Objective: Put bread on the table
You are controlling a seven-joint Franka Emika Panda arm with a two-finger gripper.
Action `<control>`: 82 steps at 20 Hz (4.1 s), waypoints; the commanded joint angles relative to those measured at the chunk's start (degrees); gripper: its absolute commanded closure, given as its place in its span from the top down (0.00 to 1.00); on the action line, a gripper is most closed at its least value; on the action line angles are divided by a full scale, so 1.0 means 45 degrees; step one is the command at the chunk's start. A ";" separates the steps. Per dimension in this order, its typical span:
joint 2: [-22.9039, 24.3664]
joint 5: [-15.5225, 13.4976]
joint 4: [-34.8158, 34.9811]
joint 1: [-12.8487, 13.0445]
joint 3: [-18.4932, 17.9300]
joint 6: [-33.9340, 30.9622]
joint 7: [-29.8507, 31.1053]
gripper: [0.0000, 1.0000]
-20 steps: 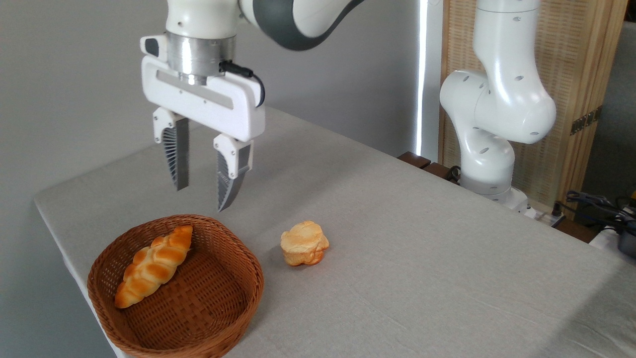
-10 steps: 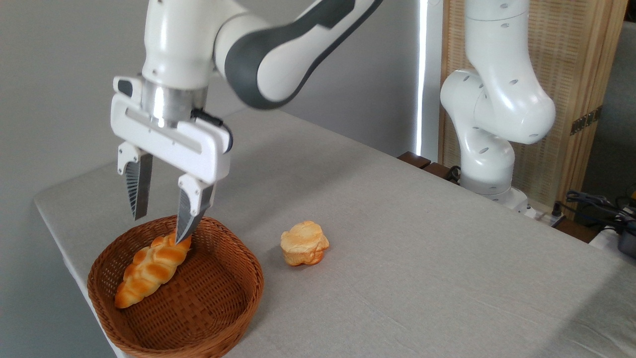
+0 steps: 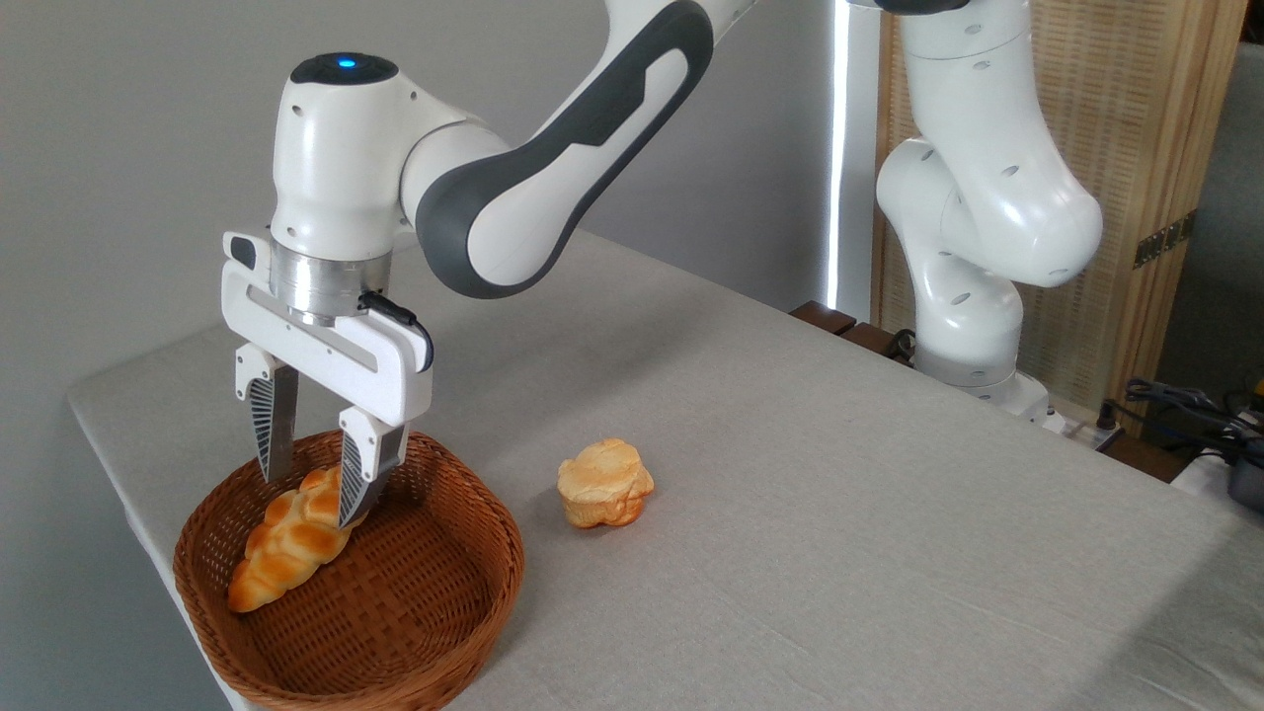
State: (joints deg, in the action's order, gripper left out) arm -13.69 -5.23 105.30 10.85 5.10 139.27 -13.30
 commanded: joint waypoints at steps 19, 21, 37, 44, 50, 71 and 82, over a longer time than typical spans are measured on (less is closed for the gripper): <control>-0.0591 0.0323 -0.0099 0.0011 -0.0001 0.0593 -0.0091 0.38; -0.0591 0.0323 -0.0099 -0.0009 -0.0001 0.0593 -0.0091 0.39; 0.2023 0.0323 -0.0079 -0.0126 -0.0626 -0.2136 -0.0149 0.41; 0.3995 0.0323 0.1245 -0.0126 -0.0645 -0.4052 -0.1474 0.45; 0.5754 0.0284 0.3024 0.0010 -0.0568 -0.5967 -0.3566 0.45; 0.5268 0.0206 0.3925 0.1046 -0.0489 -0.5149 -0.3822 1.00; 0.5463 0.0304 0.2152 0.0909 -0.0665 -0.6062 -0.3743 1.00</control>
State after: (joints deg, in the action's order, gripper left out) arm 10.31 -4.36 120.18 15.14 2.83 116.13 -29.61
